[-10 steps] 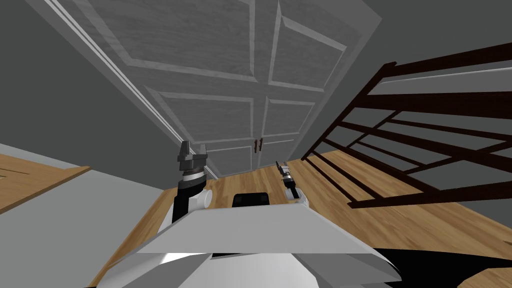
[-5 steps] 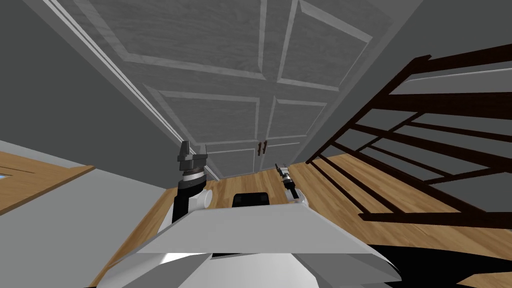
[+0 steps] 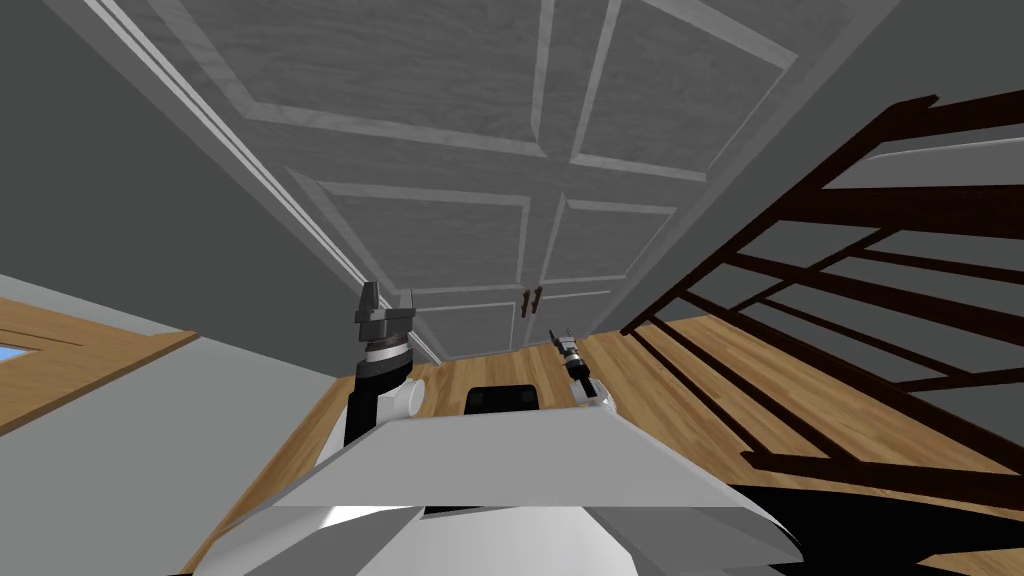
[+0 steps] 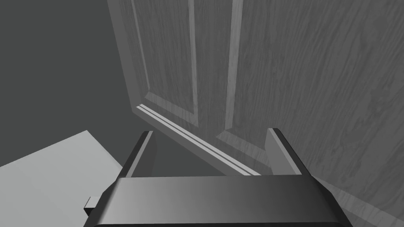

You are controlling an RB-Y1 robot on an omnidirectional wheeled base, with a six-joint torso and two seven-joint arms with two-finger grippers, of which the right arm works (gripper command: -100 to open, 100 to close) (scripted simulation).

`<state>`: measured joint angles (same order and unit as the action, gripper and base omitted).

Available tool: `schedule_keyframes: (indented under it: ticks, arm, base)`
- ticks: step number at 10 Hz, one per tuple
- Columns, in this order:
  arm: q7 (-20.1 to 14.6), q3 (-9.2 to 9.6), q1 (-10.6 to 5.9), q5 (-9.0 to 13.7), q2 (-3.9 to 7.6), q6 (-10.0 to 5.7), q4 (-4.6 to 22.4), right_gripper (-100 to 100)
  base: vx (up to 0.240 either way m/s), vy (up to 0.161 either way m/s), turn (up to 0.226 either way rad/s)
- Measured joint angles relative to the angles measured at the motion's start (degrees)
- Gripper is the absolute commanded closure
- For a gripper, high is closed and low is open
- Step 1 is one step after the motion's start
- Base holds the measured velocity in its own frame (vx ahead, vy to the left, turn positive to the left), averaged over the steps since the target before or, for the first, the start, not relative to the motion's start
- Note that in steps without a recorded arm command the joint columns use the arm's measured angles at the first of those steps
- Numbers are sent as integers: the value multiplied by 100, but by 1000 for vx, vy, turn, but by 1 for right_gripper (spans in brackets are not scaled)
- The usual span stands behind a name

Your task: Pull the door open

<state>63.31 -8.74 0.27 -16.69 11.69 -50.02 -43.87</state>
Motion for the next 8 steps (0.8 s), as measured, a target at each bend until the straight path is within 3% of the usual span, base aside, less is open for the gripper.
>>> schedule_keyframes:
  ticks: [4,7,8]
  arm:
    - [317,-27,-278,-88,11,-112,514,-100]
    - [359,-90,-189,-53,73,-78,557,-100]
    - [390,-144,-245,-17,144,-125,763,-100]
  base:
    - [131,39,75]
    - [-126,-61,-87]
    - [-113,-49,-15]
